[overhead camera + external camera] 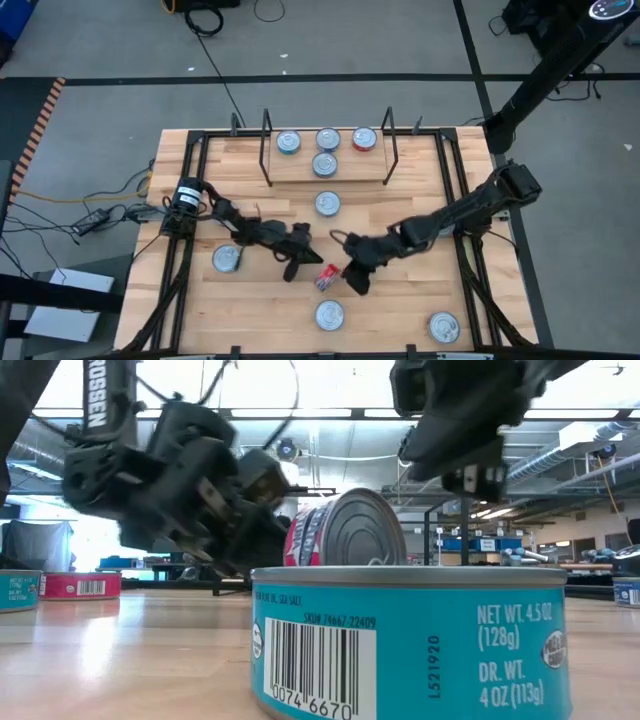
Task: Stack canned seafood by type on shelf
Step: Put the center red tuna can on the shelf aligned with the red tuna can
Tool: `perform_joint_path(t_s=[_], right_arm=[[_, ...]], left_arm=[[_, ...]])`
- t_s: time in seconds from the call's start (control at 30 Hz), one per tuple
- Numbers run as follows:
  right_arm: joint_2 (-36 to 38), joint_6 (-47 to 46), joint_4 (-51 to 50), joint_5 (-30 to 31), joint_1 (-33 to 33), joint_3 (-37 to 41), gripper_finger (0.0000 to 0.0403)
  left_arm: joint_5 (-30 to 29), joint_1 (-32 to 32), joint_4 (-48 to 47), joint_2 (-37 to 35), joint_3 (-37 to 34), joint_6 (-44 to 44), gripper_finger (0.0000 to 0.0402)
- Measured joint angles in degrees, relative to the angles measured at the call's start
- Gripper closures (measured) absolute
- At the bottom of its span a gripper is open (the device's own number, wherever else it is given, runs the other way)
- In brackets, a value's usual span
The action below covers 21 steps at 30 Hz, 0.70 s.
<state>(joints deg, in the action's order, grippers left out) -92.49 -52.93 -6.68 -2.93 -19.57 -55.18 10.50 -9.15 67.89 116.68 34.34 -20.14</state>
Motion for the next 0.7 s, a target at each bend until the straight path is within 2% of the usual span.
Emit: perform_joint_path(t_s=[0.17,0.4,0.53,0.7], right_arm=[[-3.0,-3.9,4.5,3.9,-3.2,0.0,0.0393],[-8.6,-5.7,6.1,6.3,-1.4,0.0,0.0388],[-9.3,-6.0,6.1,10.5,0.2,0.0,0.0397],[-9.3,-3.3,6.2,11.3,3.2,0.0,0.0386]], left_arm=[[1.8,-0.4,9.4,0.0,-5.7,-5.1,0.0401],[4.2,-3.1,11.7,-0.1,-7.7,-5.5,0.0401],[4.4,-4.8,12.0,-0.1,-7.7,-5.7,0.0401],[2.9,-7.1,12.0,-0.1,-7.6,-5.9,0.0401]])
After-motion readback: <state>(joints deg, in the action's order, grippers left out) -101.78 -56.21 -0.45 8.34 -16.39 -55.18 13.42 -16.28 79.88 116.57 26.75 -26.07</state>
